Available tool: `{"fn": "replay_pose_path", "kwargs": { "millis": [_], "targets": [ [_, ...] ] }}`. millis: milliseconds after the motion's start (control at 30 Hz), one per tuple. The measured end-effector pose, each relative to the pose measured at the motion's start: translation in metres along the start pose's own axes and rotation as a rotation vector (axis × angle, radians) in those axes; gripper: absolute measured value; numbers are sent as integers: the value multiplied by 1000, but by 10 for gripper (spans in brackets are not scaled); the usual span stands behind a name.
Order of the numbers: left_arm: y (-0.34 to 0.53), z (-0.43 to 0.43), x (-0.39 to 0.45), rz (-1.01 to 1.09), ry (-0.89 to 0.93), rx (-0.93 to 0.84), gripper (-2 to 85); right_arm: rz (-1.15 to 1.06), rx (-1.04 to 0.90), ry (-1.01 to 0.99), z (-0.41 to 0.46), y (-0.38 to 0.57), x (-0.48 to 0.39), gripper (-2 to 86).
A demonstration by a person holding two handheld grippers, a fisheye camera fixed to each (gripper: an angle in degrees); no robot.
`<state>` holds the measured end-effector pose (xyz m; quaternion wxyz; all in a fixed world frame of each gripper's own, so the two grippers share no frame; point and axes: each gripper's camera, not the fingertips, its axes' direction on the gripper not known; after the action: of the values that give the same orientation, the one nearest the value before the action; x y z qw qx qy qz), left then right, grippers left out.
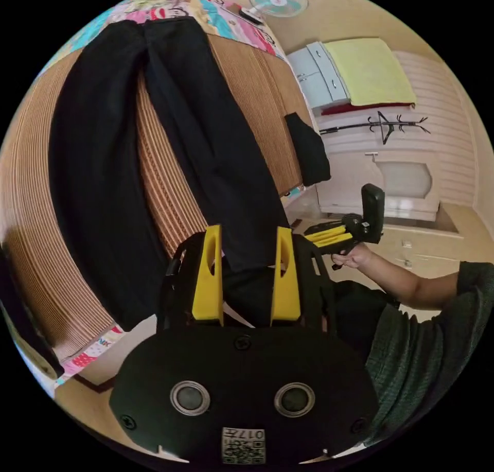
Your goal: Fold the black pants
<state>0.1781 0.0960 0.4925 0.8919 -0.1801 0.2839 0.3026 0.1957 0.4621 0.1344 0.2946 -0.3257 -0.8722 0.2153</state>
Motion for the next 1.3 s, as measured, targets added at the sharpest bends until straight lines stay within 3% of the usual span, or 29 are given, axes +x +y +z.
{"fn": "replay_pose_path", "kwargs": {
  "millis": [133,200,267,400,500,567,700,867,1133,1300],
  "targets": [
    [-35,51,53,94,-127,-151,168,-89,-80,43,17,-14,-23,28],
    [-34,71,61,115,-162,-216,102,-91,-69,19,17,-17,-28,27],
    [-24,77,60,97,-220,-199,31,-74,-131,-5,21,-13,-21,27],
    [3,86,50,47,-140,-158,14,1,-245,145,2,3,23,29],
    [14,87,40,-10,-99,-124,10,203,-117,106,-56,5,104,35],
    [18,88,34,-48,-94,-109,8,341,48,-69,-102,-15,187,51],
    [22,93,29,-113,-80,-108,6,386,313,-238,-144,-92,287,112],
    [33,102,37,-103,-69,-87,5,450,429,-158,-133,-259,373,132],
    [57,121,20,-140,-4,-15,5,466,557,-51,-102,-405,391,101],
    [89,111,-1,-137,167,112,4,458,568,397,-102,-443,319,26]
  ]
}}
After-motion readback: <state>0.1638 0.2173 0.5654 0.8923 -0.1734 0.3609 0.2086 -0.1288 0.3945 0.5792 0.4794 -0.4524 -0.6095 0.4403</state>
